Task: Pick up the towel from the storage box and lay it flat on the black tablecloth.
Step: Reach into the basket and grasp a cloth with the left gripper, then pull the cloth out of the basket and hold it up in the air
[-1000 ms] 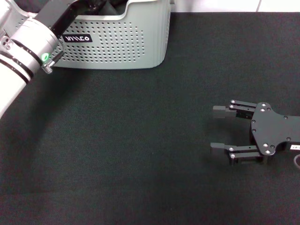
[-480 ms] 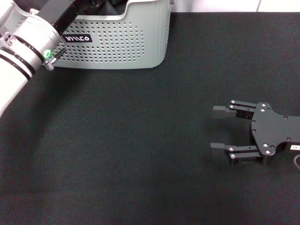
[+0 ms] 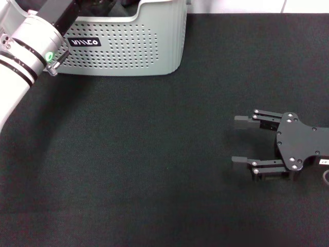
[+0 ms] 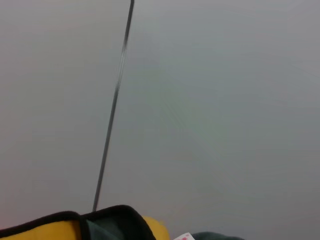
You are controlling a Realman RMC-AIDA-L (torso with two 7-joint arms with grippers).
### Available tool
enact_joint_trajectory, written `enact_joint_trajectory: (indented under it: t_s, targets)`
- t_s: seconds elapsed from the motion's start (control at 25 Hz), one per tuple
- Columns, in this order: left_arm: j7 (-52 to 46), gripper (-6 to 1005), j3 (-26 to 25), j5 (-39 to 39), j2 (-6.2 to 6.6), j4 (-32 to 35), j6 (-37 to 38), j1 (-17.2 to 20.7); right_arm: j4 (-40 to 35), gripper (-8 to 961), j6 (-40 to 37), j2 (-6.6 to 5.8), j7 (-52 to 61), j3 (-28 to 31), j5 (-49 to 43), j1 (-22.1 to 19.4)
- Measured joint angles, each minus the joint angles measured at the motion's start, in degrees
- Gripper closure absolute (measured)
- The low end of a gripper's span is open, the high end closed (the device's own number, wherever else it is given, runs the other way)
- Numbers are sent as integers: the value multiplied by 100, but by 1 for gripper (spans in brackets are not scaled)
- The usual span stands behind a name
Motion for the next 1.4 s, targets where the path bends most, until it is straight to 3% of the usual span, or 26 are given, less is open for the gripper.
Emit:
enact_joint_trajectory:
  t_s: [0.12,0.32,0.64,0.84,0.96,1.2,1.4]
  targets:
    - [-30,975,-5,-85,-4,-4,59,20,0,98,3,0,0,0,-4,-14]
    - [-266,978,14,-123,4,2,617,128,0,99,15,0,0,14,6,-45]
    - [-2381,978,303,168,135,1340,3298,1296,14,99,7,-8,-4,195,250,-139]
    - [-3540,978,311,50,187,1772,4868,1593,88,98,41,-13,-9,430,435,-135]
    - [-4308,978,610,-228,204,2219,5065,1728,97,98,41,-17,-30,461,514,-110]
    - [-4929,978,1889,-1399,222,2944,5069,1880,122,98,7,2,-195,469,571,-51]
    - [-5077,978,2218,-1804,223,2997,5060,1817,132,99,89,10,-266,443,699,-25]
